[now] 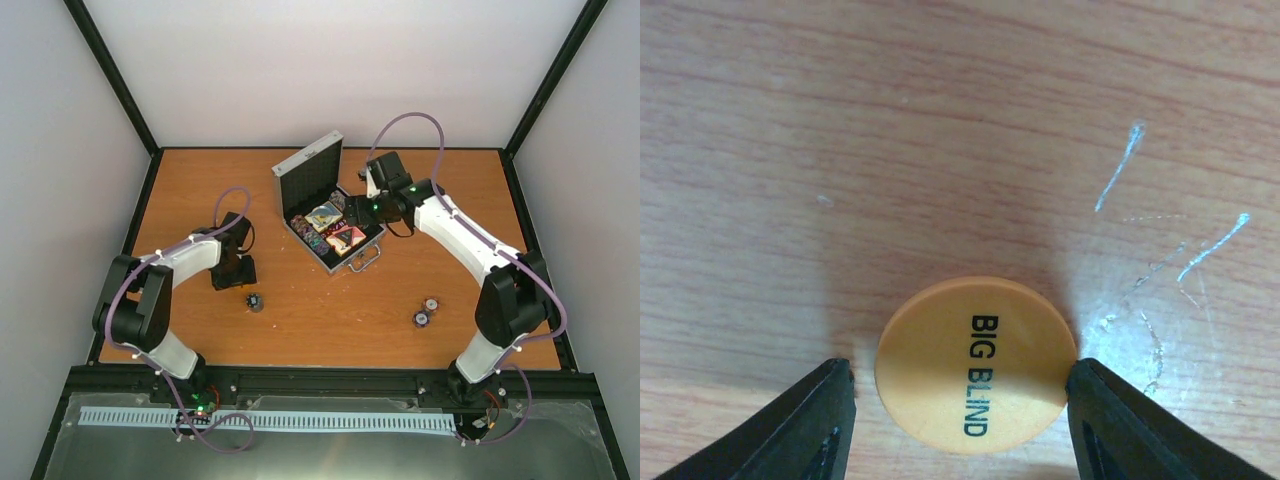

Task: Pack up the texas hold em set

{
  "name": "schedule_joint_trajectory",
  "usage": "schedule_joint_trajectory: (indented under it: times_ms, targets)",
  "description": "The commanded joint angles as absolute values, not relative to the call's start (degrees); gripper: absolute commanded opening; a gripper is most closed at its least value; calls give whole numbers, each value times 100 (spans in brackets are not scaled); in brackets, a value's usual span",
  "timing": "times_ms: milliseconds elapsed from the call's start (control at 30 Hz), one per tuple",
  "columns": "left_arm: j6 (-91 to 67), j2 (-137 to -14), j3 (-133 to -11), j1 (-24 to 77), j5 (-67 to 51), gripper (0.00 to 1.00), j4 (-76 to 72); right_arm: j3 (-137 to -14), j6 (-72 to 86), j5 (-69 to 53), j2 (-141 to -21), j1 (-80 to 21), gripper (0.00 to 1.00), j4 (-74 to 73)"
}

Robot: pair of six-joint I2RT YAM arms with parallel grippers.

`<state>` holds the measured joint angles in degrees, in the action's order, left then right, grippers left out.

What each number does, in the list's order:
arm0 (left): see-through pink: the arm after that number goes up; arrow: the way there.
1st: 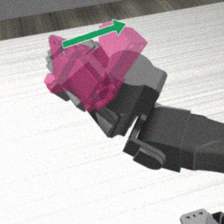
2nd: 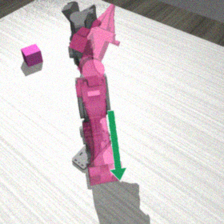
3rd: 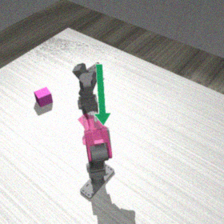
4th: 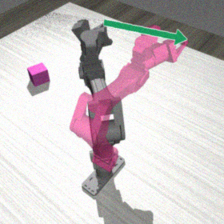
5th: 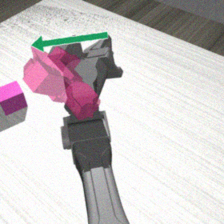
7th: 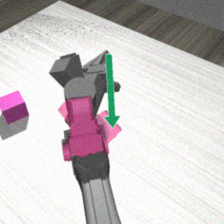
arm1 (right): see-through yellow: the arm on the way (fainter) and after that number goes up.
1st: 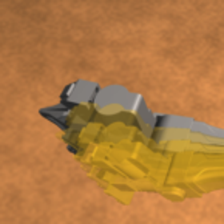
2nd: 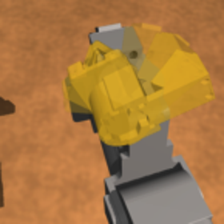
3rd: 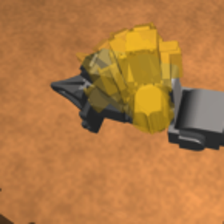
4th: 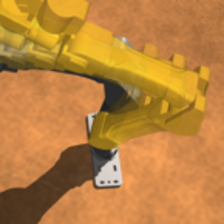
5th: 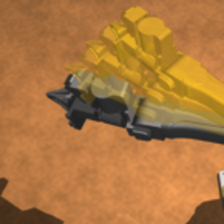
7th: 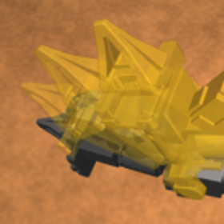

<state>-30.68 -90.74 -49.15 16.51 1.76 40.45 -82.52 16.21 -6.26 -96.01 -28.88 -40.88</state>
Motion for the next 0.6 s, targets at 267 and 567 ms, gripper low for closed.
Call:
schedule_joint_trajectory:
  times_ms: [267,567]
  targets:
    - [-2922,-9357,-4965,1752,59,56,3984,-7899,1754,-733,-9187,-2604,86,-3835]
    - [-2944,-9270,-5282,1836,65,53,4220,-7831,1782,-842,-9167,-2449,85,-3771]
